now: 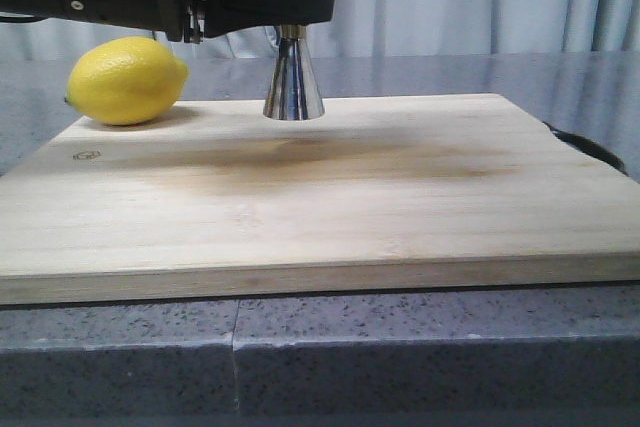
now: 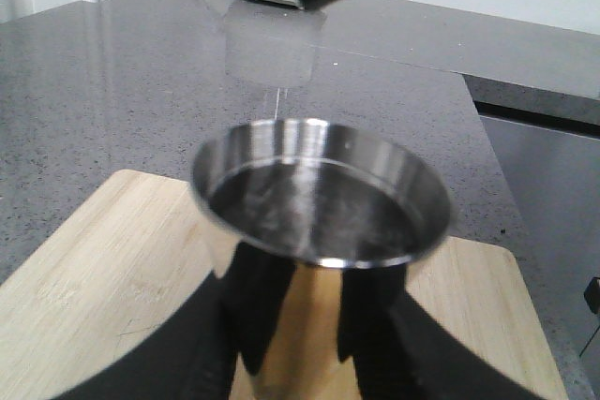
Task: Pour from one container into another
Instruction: 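Tilt the beaker with the right gripper, pouring liquid into the jigger cup, then tilt the beaker upright and lower it toward its spot on the board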
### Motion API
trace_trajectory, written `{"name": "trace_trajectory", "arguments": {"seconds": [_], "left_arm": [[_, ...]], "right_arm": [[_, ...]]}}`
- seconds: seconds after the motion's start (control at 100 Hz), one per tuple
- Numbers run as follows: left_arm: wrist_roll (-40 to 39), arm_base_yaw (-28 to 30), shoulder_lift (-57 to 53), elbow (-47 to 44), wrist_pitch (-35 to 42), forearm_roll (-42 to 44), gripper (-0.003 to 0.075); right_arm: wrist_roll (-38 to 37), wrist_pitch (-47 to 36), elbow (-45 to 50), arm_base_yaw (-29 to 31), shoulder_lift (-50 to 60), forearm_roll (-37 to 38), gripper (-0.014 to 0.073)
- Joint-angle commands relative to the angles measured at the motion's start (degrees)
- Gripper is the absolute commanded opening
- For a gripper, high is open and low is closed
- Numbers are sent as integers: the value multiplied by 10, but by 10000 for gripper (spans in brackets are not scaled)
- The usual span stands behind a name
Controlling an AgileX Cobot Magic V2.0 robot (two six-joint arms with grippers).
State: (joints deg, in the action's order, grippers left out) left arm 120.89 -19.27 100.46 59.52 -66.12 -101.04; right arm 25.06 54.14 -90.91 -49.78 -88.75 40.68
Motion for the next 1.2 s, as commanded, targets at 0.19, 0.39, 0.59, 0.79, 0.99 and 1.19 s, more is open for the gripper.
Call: {"name": "trace_trajectory", "arguments": {"seconds": [0.19, 0.39, 0.59, 0.79, 0.99, 1.19], "left_arm": [[-1, -4, -23, 16, -59, -49, 238], [-1, -4, -23, 16, -59, -49, 238], [-1, -4, -23, 16, -59, -49, 238], [-1, -4, -23, 16, -59, -49, 238], [-1, -4, -23, 16, -59, -49, 238], [-1, -4, -23, 16, -59, -49, 238]], "right_arm": [[-98, -65, 4, 86, 112, -108, 290], [-194, -156, 109, 160, 192, -144, 290], [-293, -291, 273, 193, 284, -148, 290], [-370, -440, 427, 209, 350, -148, 290], [-407, -521, 521, 254, 359, -148, 290], [-407, -616, 586, 298, 359, -157, 290]]}}
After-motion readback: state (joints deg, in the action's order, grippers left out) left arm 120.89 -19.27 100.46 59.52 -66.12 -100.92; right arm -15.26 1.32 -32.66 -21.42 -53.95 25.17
